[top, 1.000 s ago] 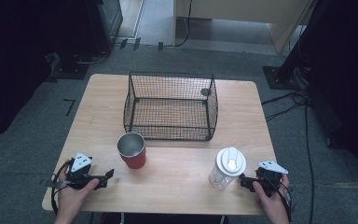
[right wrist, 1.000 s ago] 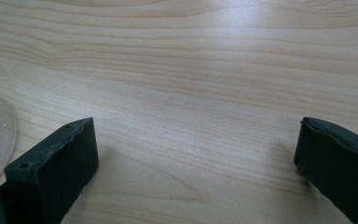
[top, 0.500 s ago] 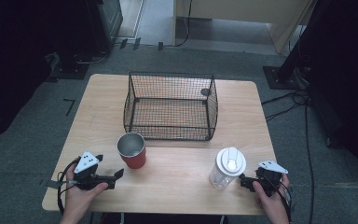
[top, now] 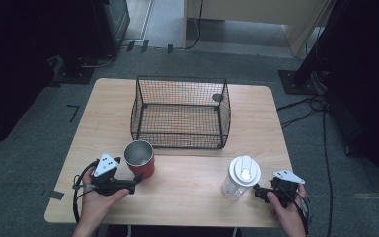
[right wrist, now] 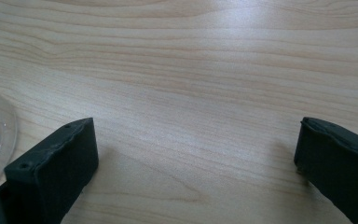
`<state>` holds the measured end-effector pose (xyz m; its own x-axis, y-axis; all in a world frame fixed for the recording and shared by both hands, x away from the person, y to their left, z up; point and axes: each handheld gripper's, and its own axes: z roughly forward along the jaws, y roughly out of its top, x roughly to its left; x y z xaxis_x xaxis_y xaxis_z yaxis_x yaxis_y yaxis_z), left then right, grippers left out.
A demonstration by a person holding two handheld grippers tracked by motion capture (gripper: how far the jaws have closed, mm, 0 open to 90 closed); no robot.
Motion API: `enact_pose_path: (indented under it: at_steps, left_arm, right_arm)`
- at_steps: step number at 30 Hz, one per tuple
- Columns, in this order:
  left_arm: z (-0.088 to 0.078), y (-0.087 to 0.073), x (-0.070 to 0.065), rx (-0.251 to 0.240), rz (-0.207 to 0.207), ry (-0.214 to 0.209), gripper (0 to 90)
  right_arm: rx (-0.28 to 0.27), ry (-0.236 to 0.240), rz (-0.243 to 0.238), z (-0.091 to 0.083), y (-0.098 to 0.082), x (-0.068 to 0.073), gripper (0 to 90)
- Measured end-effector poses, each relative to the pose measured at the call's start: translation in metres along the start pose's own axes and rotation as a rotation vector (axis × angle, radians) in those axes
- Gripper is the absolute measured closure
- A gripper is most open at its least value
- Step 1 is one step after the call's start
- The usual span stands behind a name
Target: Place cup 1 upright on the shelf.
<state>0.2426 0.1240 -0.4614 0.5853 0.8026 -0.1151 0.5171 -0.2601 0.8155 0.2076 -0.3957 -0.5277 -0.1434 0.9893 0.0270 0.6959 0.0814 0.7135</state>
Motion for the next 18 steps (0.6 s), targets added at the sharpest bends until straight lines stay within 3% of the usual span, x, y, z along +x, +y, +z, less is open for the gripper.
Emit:
enact_pose_path:
  at_steps: [10, 18]
  left_arm:
    - [0.011, 0.015, -0.011, -0.007, 0.016, 0.026, 0.5]
    - [0.021, 0.023, -0.014, -0.034, -0.015, 0.049, 0.4]
  right_arm:
    - [0.000, 0.000, 0.000, 0.000, 0.000, 0.000, 0.0]
    - [0.000, 0.000, 0.000, 0.000, 0.000, 0.000, 0.0]
